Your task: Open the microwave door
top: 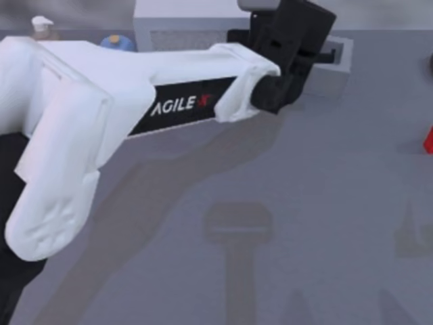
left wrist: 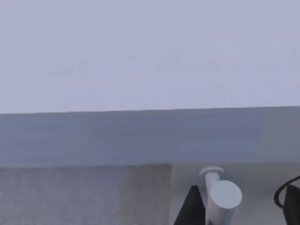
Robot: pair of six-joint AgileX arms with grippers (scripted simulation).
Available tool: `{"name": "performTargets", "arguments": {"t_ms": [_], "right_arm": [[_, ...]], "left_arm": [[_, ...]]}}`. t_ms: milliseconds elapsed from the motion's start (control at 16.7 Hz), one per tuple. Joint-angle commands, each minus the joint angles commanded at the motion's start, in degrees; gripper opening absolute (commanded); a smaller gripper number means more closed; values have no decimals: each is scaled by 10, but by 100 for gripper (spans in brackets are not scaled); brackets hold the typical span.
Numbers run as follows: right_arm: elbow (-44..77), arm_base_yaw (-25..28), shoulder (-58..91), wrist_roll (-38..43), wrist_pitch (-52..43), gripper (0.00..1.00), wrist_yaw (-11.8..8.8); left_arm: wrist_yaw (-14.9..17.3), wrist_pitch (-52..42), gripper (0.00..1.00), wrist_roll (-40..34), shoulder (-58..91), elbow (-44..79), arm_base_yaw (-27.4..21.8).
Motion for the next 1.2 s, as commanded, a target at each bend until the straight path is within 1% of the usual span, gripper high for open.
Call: {"name": "performTargets", "arguments": {"t_ms": [300,360,720,1200], "right_arm": [[0,0,0,0,0,100,0],[0,0,0,0,0,100,0],[0,0,0,0,0,100,0],[0,0,0,0,0,100,0]], "left_arm": [[0,0,0,0,0,0,0],[-3,-4,0,2,-11,-26,-33],[-17,21,0,-12,-45,-75,-21],[-18,23,0,-13,-47,-78,-20]]}}
